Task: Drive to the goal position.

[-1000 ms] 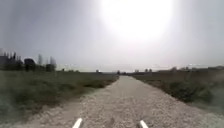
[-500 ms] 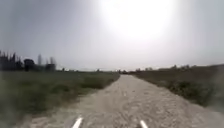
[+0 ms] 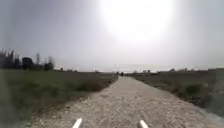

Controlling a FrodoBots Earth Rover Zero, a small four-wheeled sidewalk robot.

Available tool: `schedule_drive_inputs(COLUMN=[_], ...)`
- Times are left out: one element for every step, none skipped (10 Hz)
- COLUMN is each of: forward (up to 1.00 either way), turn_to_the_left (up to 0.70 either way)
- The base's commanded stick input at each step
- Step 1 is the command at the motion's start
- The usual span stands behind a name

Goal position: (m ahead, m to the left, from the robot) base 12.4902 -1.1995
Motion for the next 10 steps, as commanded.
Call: schedule_drive_inputs(forward=[0.7,0.7,0.7,0.7,0.7,0.7,0.7,0.7,0.7,0.7], turn_to_the_left=[-0.1,-0.13,-0.1,0.0,0.0,0.0,0.0,-0.01,-0.02,-0.04])
